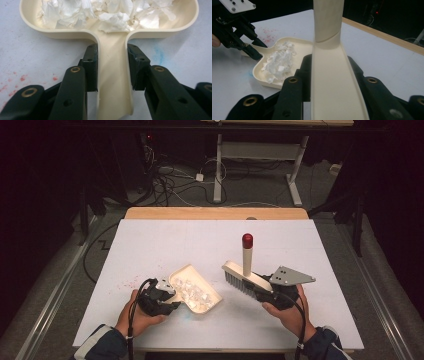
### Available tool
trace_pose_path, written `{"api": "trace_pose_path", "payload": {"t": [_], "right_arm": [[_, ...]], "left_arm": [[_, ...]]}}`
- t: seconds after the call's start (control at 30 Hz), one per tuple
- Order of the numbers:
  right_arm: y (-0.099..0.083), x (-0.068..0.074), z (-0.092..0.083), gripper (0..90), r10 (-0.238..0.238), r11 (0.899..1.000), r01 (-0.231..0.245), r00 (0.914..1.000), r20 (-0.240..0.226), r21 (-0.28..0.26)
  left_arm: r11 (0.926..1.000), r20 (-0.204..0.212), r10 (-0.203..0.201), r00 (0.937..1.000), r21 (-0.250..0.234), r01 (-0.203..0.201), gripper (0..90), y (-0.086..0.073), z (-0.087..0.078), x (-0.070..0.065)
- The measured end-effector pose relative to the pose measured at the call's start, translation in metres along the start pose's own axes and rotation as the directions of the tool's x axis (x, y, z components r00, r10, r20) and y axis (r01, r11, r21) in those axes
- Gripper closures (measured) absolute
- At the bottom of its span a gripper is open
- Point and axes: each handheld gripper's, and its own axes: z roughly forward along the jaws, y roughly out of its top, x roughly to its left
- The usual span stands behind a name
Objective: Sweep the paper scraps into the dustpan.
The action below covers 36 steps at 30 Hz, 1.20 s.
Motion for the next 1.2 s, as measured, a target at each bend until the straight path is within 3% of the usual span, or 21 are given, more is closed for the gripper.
{"api": "trace_pose_path", "payload": {"t": [0.53,1.2], "right_arm": [[-0.009,-0.011,-0.017,67.4,0.003,1.0,-0.004,0.9993,0.038,0.025],[-0.026,-0.013,-0.033,67.4,0.011,0.995,-0.011,0.9999,0.0,0.098]], "left_arm": [[0.9998,-0.015,-0.017,0.9997,-0.009,0.017,63.3,-0.002,-0.002,0.004],[0.9981,-0.034,-0.053,0.998,-0.032,0.052,63.2,-0.01,-0.01,0.01]]}}
